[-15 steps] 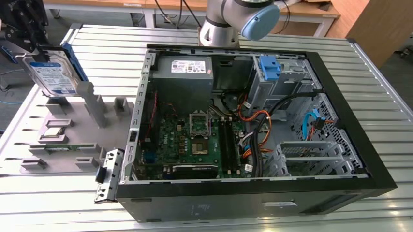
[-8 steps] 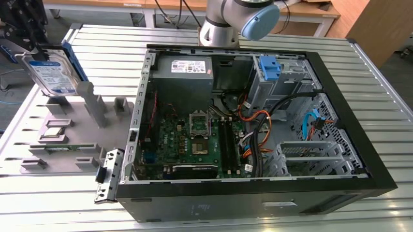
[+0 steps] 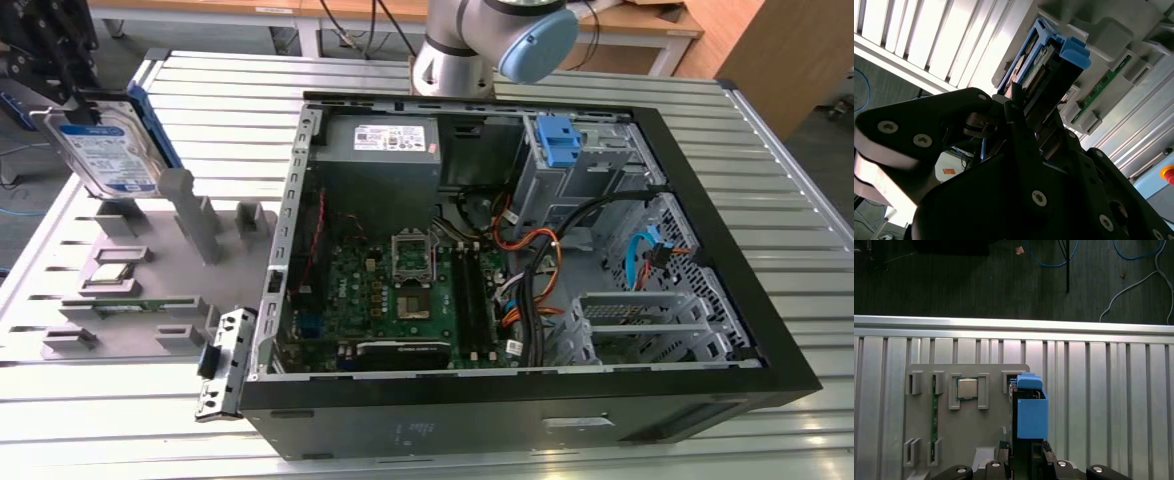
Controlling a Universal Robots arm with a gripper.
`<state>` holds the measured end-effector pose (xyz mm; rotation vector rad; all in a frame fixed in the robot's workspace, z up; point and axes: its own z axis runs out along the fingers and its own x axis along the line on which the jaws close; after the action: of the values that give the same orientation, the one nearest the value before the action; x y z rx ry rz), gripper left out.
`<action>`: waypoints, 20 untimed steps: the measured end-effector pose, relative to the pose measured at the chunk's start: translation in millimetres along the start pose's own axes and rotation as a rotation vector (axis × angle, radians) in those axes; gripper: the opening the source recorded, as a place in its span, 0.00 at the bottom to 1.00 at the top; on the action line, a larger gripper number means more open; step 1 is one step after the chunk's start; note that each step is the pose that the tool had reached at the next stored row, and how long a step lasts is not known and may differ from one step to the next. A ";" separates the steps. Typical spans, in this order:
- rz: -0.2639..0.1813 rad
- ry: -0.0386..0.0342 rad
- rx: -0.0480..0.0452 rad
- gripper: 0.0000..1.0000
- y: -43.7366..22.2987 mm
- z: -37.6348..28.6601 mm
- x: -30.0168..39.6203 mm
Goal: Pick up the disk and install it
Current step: 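Pick up the disk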
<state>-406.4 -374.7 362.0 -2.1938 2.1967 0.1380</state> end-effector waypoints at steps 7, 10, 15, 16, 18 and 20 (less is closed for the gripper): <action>0.000 0.0000 0.0001 0.35 0.0 -1.1 -0.1; 0.000 0.0001 -0.0002 0.35 0.1 -1.8 -0.2; 0.000 0.0000 0.0000 0.35 0.1 -2.7 -0.3; 0.000 0.0000 0.0000 0.35 0.1 -2.8 -0.3; 0.000 0.0000 0.0000 0.35 0.1 -2.9 -0.3; 0.000 0.0001 -0.0002 0.35 0.2 -3.5 -0.3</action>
<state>-406.4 -374.7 365.5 -2.1940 2.1968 0.1381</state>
